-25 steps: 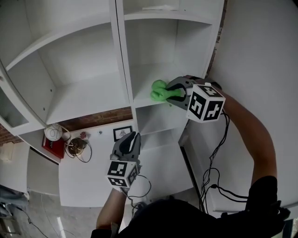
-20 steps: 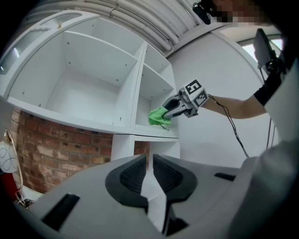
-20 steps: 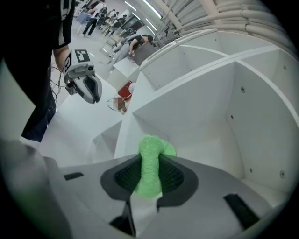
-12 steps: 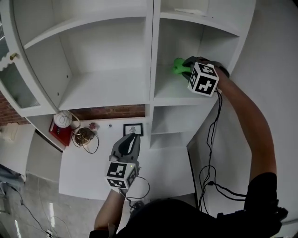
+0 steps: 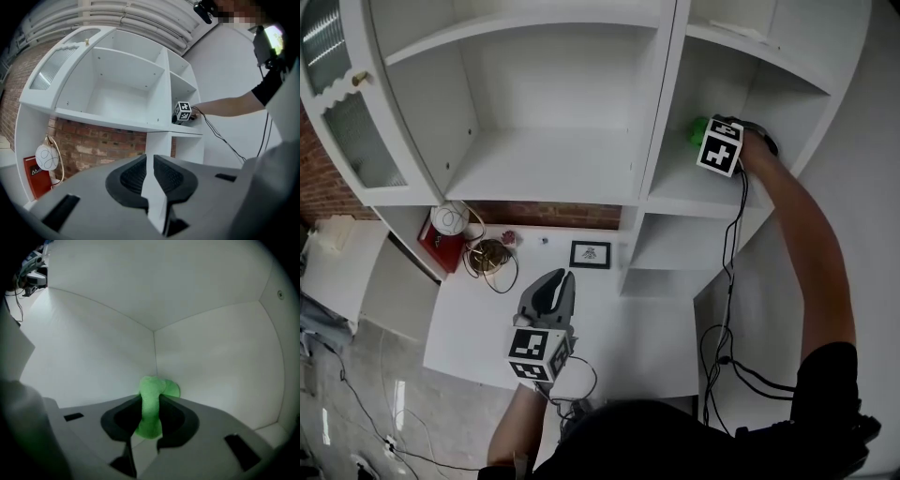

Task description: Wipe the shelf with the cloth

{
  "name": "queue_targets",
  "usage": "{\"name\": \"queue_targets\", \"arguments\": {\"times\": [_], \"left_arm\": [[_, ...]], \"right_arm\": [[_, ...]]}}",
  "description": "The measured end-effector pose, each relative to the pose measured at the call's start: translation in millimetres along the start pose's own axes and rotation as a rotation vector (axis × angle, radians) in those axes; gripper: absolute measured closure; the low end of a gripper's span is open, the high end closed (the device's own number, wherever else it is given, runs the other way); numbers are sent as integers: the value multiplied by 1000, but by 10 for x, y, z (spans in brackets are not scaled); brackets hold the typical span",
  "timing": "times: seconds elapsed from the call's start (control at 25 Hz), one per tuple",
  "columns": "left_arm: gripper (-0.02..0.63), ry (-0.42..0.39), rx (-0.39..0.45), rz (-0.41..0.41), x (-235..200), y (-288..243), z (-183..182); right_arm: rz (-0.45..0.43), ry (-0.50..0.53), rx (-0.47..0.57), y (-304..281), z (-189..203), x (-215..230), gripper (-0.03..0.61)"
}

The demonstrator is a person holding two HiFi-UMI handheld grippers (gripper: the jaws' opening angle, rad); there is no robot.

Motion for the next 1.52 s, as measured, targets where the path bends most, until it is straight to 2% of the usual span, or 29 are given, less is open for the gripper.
{"name": "queue_targets", "arguments": {"times": [0.24, 0.6, 0.8, 1.16, 1.52], "left_arm": [[568, 2, -10, 40, 34, -88, 12], [568, 4, -25, 165, 196, -338, 26], [568, 11, -43, 242, 290, -452, 69], [568, 14, -78, 348, 376, -587, 128], [568, 42, -110, 448, 439, -707, 216]], "right_arm": [[-60, -3, 10, 112, -18, -114, 489], [-97, -17, 71, 536, -72, -423, 491], [-93, -6, 88, 775, -78, -633, 491], [-95, -62, 140, 1118, -20, -918, 491], [-94, -72, 131, 1403, -37, -1164, 491]]}}
Point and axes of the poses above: the fingertips, and each gripper's own axes: y backward along the fingers, x to its right, z out of its underside, the point moved 8 cm from there along y, backward along the fingers, and after that the axes turned 13 degrees about y, right-handed, at the moved point
